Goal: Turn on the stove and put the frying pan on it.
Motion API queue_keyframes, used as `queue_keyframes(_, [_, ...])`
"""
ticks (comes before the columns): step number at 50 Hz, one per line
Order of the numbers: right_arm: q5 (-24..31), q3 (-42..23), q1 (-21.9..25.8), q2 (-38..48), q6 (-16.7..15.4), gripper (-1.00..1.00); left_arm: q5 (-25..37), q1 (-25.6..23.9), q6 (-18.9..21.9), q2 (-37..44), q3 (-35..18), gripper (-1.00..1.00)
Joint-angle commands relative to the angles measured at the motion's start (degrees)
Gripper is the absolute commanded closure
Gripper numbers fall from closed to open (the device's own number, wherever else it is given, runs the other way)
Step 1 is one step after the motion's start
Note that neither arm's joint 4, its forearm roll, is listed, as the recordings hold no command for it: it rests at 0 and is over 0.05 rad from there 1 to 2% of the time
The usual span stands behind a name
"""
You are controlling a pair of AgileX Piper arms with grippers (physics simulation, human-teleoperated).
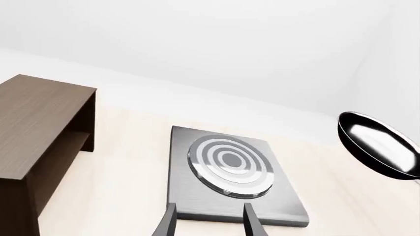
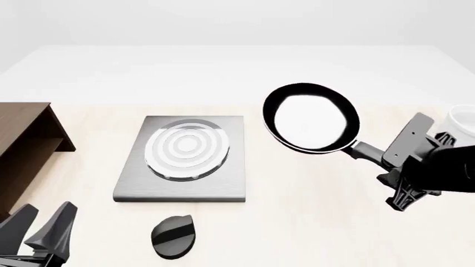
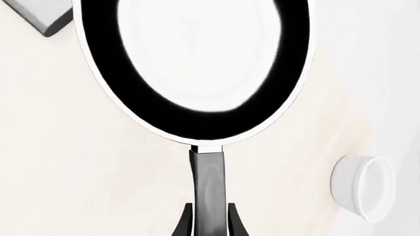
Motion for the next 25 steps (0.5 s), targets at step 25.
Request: queue_keyframes(25, [0.49,-13.46,13.94,13.32,5.8,1.0,-0.11,-0.31,0.05,0.0,0.0,-1.0])
